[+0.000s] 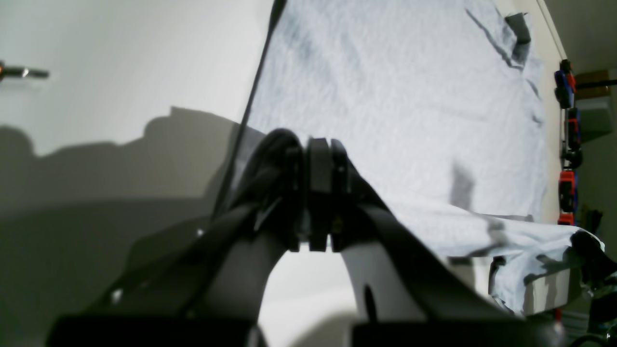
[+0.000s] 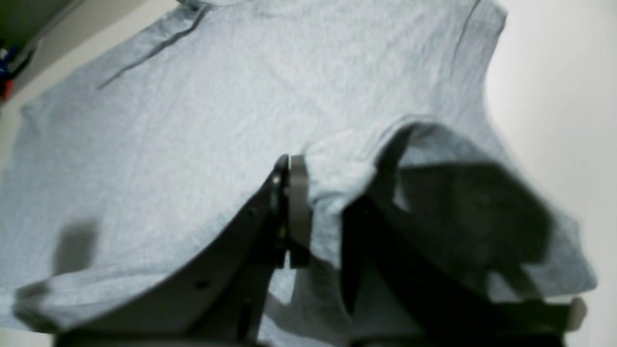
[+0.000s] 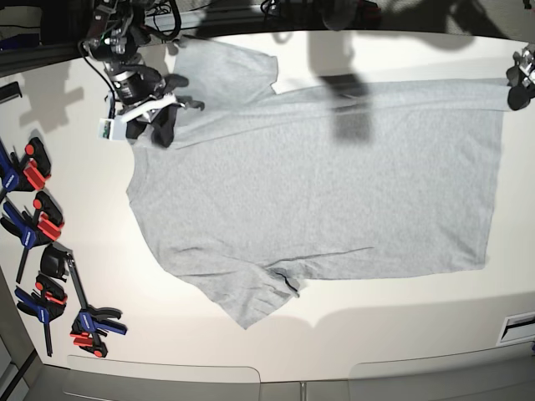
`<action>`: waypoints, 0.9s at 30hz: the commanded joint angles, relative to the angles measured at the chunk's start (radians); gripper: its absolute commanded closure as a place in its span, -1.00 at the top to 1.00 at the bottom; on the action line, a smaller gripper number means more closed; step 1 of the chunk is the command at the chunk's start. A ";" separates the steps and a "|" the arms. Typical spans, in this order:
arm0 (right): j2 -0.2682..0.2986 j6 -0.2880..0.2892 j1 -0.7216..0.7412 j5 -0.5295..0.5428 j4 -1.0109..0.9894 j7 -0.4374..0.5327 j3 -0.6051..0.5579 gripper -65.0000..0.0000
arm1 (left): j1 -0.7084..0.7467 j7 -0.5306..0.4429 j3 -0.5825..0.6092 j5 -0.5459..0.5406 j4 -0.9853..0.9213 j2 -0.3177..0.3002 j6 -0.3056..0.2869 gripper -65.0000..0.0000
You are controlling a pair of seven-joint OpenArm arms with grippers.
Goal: Fold the T-shirt properly
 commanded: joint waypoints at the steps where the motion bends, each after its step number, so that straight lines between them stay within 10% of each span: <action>1: 0.008 -0.010 0.009 0.004 0.015 0.031 0.005 -1.00 | -0.010 -0.023 -0.010 -0.023 0.013 -0.026 -0.006 -1.00; 27: 0.027 -0.037 0.127 -0.026 -0.169 0.054 -0.007 -1.00 | -0.063 -0.106 -0.010 0.111 0.013 -0.025 -0.006 -1.00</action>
